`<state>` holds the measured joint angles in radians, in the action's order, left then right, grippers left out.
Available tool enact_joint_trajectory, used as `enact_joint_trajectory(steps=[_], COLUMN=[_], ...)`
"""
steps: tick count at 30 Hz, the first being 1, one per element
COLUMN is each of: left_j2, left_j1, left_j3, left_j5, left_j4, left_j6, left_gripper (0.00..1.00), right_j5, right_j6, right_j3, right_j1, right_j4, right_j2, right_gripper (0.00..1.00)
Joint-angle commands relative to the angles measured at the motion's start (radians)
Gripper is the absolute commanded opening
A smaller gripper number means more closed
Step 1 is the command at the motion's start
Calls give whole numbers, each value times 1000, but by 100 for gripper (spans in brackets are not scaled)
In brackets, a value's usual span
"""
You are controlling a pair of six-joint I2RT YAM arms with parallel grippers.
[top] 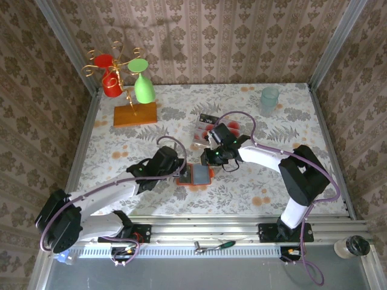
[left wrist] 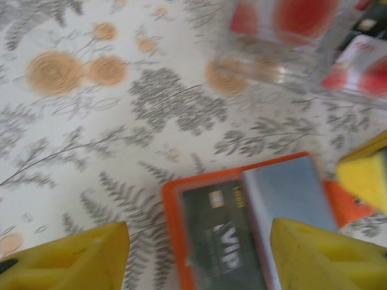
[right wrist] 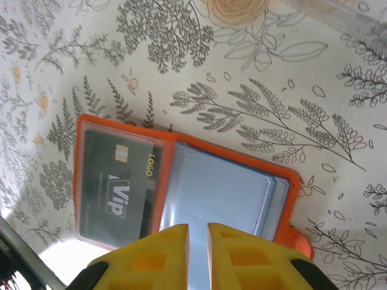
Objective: Put the credit cards into the card holder
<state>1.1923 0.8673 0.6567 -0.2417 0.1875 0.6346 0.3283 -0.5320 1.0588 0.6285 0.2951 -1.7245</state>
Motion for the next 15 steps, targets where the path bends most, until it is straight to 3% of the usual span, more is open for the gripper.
enact_joint_trajectory(steps=[1, 15], left_j2=[59, 236], left_j1=[31, 70], left_j3=[53, 20], left_j5=[8, 30], left_j4=[2, -128], left_j6=[-1, 16], left_gripper=[64, 65], right_j5=[-16, -18], right_j6=[30, 50], right_j3=[26, 75], right_j1=[4, 4], right_j4=[44, 60], right_j2=[-44, -147], right_gripper=[17, 13])
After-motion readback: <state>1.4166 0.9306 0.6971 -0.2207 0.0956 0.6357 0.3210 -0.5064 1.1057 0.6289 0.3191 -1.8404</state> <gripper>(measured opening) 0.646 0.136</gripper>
